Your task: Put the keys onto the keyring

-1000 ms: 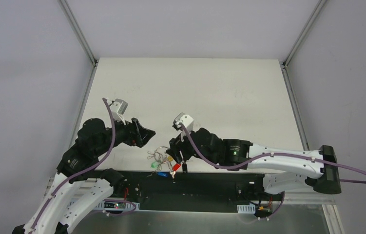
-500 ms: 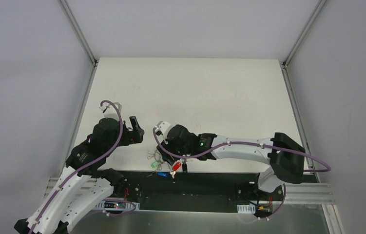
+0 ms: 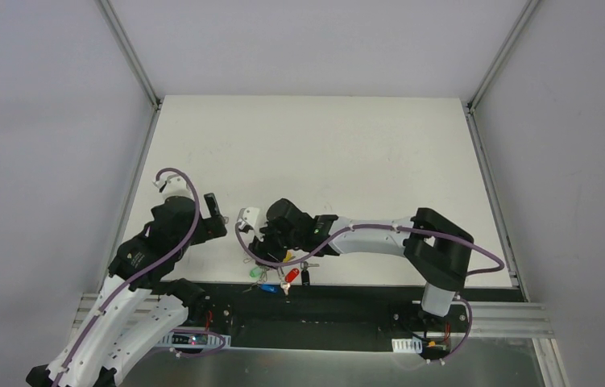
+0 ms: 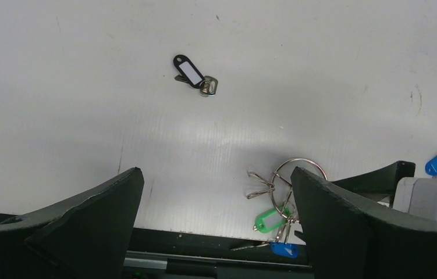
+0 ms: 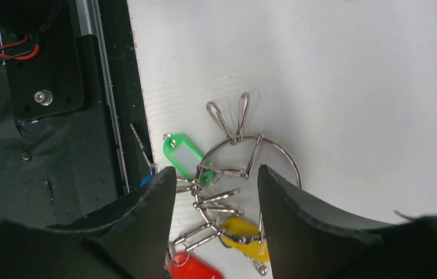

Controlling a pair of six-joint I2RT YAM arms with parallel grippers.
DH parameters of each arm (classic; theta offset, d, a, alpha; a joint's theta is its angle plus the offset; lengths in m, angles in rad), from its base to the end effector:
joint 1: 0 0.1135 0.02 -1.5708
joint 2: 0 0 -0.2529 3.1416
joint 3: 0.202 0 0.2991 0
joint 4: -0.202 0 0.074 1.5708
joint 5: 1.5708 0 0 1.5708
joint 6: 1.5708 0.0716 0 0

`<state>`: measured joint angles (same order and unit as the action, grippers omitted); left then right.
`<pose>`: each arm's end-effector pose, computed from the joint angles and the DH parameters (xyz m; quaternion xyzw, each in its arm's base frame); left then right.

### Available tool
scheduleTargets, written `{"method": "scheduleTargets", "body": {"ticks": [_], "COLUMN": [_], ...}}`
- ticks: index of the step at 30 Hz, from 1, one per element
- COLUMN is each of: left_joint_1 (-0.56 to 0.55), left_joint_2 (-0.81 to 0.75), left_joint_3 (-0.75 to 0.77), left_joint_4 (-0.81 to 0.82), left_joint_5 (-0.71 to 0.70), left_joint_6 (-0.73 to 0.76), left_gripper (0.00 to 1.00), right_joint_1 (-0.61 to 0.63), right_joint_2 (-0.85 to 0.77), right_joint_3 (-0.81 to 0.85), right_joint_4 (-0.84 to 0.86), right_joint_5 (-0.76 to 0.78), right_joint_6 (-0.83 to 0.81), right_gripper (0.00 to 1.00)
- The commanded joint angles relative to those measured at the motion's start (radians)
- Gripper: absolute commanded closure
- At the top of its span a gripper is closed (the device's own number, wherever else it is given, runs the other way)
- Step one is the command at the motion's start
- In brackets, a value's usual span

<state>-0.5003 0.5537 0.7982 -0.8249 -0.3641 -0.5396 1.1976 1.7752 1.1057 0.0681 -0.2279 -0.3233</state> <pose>0.1811 -0.0700 0.2984 -0.1030 0.8635 -0.0940 0.4847 0.1515 0.4313 0.1450 -0.6443 0.6004 0.2871 0.3768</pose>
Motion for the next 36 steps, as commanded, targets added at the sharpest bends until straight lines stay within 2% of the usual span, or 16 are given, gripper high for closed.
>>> {"method": "scheduleTargets", "body": {"ticks": [1, 5, 11, 29, 31, 36], "left_joint_1": [0.021, 0.022, 0.022, 0.022, 0.022, 0.022], "left_joint_2": [-0.009, -0.041, -0.077, -0.088, -0.087, -0.086], "left_joint_3": [0.027, 0.016, 0.009, 0.004, 0.003, 0.004], "left_joint_4": [-0.027, -0.025, -0.018, -0.016, -0.016, -0.016], "left_joint_5": [-0.004, -0.014, -0.013, -0.012, -0.013, -0.017], "left_joint_6": [0.004, 0.004, 0.008, 0.012, 0.010, 0.009], "left_gripper": [0.01, 0.01, 0.01, 0.01, 0.01, 0.01], "right_joint_1": [-0.004, -0.008, -0.010, -0.014, -0.015, -0.016], "right_joint_2": [0.039, 0.086, 0.139, 0.262, 0.268, 0.274], "right_joint_3": [0.042, 0.043, 0.068, 0.129, 0.122, 0.098], "right_joint_4": [0.150, 0.218, 0.226, 0.209, 0.205, 0.205], "right_joint_5": [-0.150, -0.198, -0.288, -0.347, -0.347, -0.323], "right_joint_6": [-0.154, -0.256, -0.374, -0.420, -0.419, -0.405], "right_gripper": [0.44, 0.47, 0.48, 0.57, 0.59, 0.73]}}
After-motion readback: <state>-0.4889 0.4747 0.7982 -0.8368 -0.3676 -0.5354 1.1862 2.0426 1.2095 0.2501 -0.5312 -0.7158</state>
